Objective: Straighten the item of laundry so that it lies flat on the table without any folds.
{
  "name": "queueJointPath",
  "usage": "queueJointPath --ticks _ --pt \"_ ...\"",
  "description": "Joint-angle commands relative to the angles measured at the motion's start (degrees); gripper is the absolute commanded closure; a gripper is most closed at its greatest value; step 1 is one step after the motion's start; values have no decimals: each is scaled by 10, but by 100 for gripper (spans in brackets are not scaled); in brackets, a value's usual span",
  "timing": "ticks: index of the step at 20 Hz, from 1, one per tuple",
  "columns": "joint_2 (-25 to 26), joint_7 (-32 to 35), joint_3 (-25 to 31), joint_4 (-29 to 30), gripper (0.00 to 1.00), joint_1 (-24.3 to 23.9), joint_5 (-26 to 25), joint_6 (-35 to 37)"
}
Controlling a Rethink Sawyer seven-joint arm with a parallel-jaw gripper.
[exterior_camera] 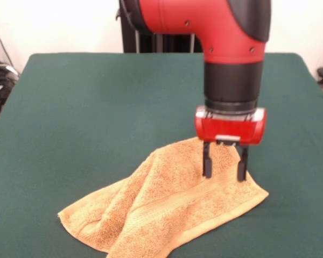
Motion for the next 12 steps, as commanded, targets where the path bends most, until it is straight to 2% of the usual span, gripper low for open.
queueJointPath --ticks 1,12 --pt "91 85 95 -42 0 -13 13 -28" --pt "105 94 108 -45 0 -18 9 -42"
